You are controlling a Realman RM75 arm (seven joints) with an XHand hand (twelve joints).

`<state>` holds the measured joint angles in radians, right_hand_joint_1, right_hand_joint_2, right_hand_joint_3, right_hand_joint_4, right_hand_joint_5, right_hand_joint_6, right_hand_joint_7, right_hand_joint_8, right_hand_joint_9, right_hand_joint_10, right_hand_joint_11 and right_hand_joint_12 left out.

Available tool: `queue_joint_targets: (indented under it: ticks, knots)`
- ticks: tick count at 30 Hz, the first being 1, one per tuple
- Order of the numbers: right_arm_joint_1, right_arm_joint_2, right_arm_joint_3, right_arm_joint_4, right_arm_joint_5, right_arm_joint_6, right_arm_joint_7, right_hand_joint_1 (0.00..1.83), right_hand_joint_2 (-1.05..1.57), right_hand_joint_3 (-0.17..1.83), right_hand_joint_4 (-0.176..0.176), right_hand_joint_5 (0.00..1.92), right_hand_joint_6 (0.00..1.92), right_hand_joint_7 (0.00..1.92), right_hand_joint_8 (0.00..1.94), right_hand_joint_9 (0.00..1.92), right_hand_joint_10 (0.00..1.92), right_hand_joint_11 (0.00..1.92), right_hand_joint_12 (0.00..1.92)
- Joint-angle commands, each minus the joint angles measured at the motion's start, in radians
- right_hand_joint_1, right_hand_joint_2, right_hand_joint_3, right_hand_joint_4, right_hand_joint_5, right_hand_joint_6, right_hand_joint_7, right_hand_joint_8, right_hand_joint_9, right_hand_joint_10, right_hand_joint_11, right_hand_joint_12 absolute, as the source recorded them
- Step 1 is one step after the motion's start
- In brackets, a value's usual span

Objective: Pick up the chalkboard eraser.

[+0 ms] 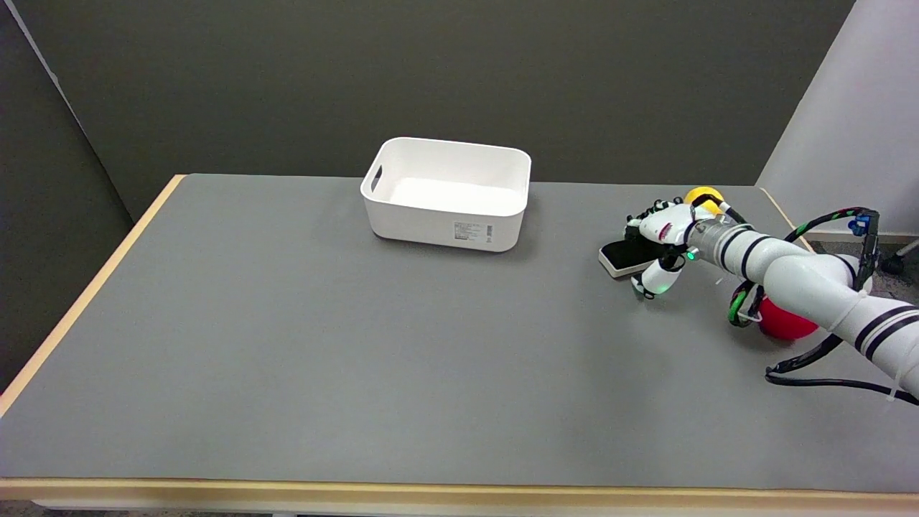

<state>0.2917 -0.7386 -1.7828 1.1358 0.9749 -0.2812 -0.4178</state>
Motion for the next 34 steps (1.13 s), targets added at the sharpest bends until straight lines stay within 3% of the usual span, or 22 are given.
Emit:
queue_joint_targets:
  ticks: [1, 3, 5, 7, 8, 10, 14, 21, 29, 32, 34]
  knots:
    - [0.006, -0.012, -0.016, -0.014, 0.043, 0.091, -0.003, 0.89, 1.09, 0.42, 0.043, 0.62, 1.47, 0.72, 1.18, 0.62, 1.18, 0.23, 1.3]
    - [0.006, -0.012, -0.015, -0.005, 0.043, 0.108, -0.003, 0.92, 1.09, 0.41, 0.067, 0.68, 1.53, 0.77, 1.31, 0.69, 1.27, 0.3, 1.39]
    - [0.006, -0.012, -0.012, 0.004, 0.043, 0.125, -0.003, 0.92, 1.07, 0.45, 0.068, 0.69, 1.52, 0.81, 1.44, 0.74, 1.32, 0.37, 1.48]
    - [0.006, -0.012, -0.005, 0.02, 0.041, 0.146, -0.003, 0.92, 1.09, 0.46, 0.023, 0.66, 1.58, 0.83, 1.47, 0.79, 1.31, 0.45, 1.49]
    - [0.006, -0.012, -0.001, 0.033, 0.036, 0.163, -0.003, 0.92, 1.08, 0.47, 0.02, 0.67, 1.57, 0.84, 1.51, 0.81, 1.34, 0.46, 1.54]
    - [0.006, -0.012, 0.009, 0.057, 0.035, 0.192, -0.003, 0.94, 1.04, 0.49, 0.049, 0.71, 1.52, 0.84, 1.63, 0.83, 1.46, 0.45, 1.68]
    - [0.01, -0.012, 0.032, 0.132, 0.035, 0.287, -0.003, 0.95, 1.03, 0.52, 0.037, 0.71, 1.52, 0.86, 1.64, 0.85, 1.49, 0.48, 1.76]
    - [0.108, -0.012, 0.013, 0.267, 0.028, 0.424, -0.003, 0.94, 1.01, 0.55, 0.058, 0.72, 1.52, 0.89, 1.62, 0.86, 1.48, 0.59, 1.77]
    - [0.425, -0.054, -0.231, 0.232, -0.015, 0.462, 0.006, 0.93, 1.01, 0.55, 0.085, 0.72, 1.52, 0.91, 1.61, 0.86, 1.48, 0.64, 1.75]
    - [0.565, -0.112, -0.411, 0.115, -0.015, 0.463, 0.007, 0.92, 1.01, 0.55, 0.098, 0.72, 1.52, 0.92, 1.6, 0.87, 1.48, 0.64, 1.77]
    - [0.653, -0.202, -0.517, -0.028, -0.015, 0.466, 0.007, 0.92, 1.01, 0.55, 0.102, 0.72, 1.52, 0.93, 1.6, 0.87, 1.48, 0.64, 1.77]
